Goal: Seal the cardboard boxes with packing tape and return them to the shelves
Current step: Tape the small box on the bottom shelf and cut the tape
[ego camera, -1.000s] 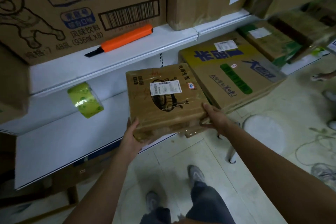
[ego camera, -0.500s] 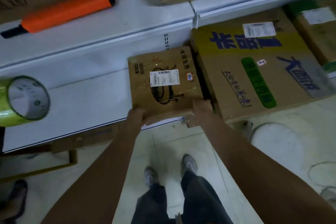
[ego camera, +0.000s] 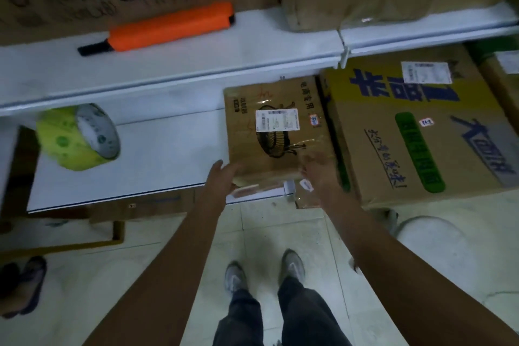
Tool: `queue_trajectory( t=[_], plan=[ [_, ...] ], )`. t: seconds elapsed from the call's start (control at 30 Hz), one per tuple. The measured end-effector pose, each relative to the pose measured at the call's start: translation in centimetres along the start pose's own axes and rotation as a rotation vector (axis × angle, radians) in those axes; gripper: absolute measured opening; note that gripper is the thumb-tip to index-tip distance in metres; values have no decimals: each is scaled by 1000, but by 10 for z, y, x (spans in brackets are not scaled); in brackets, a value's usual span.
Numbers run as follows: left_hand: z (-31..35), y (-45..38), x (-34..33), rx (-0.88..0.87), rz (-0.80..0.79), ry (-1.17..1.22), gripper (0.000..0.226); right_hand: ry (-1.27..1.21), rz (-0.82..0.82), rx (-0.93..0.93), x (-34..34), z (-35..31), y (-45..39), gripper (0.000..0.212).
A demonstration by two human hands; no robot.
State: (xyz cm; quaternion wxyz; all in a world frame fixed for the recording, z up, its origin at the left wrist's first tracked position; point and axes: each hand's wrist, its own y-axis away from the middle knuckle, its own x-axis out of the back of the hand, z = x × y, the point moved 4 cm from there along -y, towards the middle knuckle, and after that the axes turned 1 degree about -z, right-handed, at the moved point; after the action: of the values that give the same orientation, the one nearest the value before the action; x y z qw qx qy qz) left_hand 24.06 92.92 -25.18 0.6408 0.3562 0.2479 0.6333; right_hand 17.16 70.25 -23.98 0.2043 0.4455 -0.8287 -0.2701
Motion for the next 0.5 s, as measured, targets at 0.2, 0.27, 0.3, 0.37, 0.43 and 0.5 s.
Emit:
queue_trajectory(
  t=[0.2,0.27,0.3,0.37,0.43,0.5],
  plan=[
    [19,104,129,-369,574,373,20,384,-245,860,-79,-94,130,25],
    [24,144,172,-420,814,461,18,448,-272,1175,-103,-121,176,29],
    [32,160,187,-486,860,487,15,470,-267,1328,-114,-135,195,29],
    [54,178,206,-604,796,453,9,520,-234,1542,-138,-158,221,29],
    [80,181,210,-669,623,363,17,612,-192,1637,-161,-176,229,34],
    [102,179,210,-663,441,258,40,762,-156,1657,-179,-184,218,41]
  ],
)
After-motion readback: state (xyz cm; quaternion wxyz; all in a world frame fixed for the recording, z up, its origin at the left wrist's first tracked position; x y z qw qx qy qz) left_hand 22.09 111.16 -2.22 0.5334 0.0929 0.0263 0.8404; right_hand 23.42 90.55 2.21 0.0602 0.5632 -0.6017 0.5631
